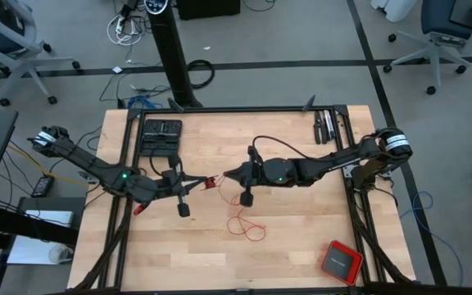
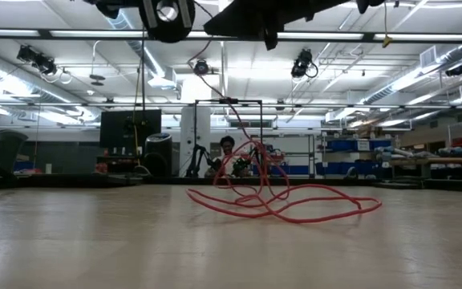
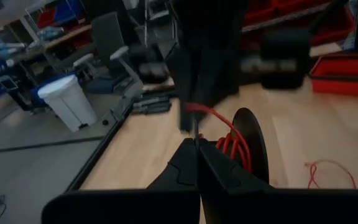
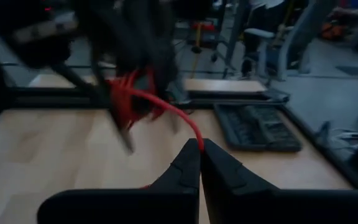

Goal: Coil cords
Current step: Uncoil the red wire from the spool

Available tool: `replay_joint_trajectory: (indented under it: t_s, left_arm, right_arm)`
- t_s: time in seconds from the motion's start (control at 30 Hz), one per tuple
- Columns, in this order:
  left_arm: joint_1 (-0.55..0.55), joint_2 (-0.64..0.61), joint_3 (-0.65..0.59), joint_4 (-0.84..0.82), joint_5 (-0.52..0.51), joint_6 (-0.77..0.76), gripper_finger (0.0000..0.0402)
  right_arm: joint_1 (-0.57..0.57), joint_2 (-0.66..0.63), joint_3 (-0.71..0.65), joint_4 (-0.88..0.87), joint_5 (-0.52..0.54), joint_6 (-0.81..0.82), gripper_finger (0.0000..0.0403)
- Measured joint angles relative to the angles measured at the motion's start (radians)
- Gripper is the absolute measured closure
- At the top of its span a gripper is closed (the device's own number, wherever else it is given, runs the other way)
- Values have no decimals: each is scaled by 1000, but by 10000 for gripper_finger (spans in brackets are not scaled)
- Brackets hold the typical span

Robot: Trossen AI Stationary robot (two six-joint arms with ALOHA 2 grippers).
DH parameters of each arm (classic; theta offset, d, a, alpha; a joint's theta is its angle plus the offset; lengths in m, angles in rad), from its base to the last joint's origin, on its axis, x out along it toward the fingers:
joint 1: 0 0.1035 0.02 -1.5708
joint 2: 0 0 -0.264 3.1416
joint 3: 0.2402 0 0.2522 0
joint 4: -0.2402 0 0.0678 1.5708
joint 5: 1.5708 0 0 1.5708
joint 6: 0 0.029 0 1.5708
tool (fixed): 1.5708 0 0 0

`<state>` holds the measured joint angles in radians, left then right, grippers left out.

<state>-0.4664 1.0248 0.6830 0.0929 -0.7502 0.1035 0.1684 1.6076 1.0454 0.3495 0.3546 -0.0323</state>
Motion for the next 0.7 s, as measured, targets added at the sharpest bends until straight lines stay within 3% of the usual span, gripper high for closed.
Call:
replay_joint_trajectory:
  t_s: [0.2, 0.33, 0.7]
  left_arm:
    - [15, 0, 0, -93, -2, -82, 401]
    - [36, 2, 0, -119, -27, -125, 401]
    - [107, 7, 1, -18, -94, -143, 401]
  right_arm:
    - [13, -42, 0, 23, 13, -39, 401]
    - [28, -41, 0, 99, -58, -67, 402]
    - [73, -39, 0, 172, -111, -58, 403]
